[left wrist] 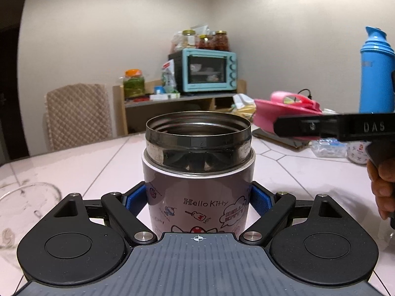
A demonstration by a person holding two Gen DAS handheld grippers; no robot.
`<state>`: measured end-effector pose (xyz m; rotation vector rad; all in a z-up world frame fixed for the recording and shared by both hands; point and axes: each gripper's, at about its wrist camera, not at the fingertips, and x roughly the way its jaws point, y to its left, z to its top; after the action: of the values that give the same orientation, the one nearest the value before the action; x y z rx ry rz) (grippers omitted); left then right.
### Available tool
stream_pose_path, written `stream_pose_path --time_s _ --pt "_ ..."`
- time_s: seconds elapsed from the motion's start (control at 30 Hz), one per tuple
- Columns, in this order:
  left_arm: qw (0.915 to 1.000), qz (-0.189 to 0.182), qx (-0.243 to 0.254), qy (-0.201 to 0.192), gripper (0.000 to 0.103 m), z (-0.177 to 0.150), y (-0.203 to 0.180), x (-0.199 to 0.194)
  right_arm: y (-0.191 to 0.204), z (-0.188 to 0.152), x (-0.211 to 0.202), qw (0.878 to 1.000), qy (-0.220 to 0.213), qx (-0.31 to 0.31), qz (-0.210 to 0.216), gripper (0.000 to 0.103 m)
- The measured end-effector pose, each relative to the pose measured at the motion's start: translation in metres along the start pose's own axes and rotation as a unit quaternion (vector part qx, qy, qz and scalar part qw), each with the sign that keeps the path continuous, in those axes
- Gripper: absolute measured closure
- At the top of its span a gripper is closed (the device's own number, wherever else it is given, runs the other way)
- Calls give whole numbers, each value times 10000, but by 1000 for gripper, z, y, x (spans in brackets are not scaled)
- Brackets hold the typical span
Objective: Unscrew bottle cap and pour
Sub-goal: 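Carry the pink cap away from the jar and lower it toward the table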
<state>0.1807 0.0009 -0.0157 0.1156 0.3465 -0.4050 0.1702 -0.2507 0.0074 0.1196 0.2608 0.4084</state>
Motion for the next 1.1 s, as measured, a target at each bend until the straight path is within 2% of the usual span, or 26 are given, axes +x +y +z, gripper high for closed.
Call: stream_pose_path --time_s 0.57,1.1 --pt "9978 600 -289 44 13 -1 -5 -13 11 -11 1 9990 404 -113 -171 18" --pt "9975 628 -337 -8 13 0 -5 -11 18 -24 15 9961 787 -283 -287 18"
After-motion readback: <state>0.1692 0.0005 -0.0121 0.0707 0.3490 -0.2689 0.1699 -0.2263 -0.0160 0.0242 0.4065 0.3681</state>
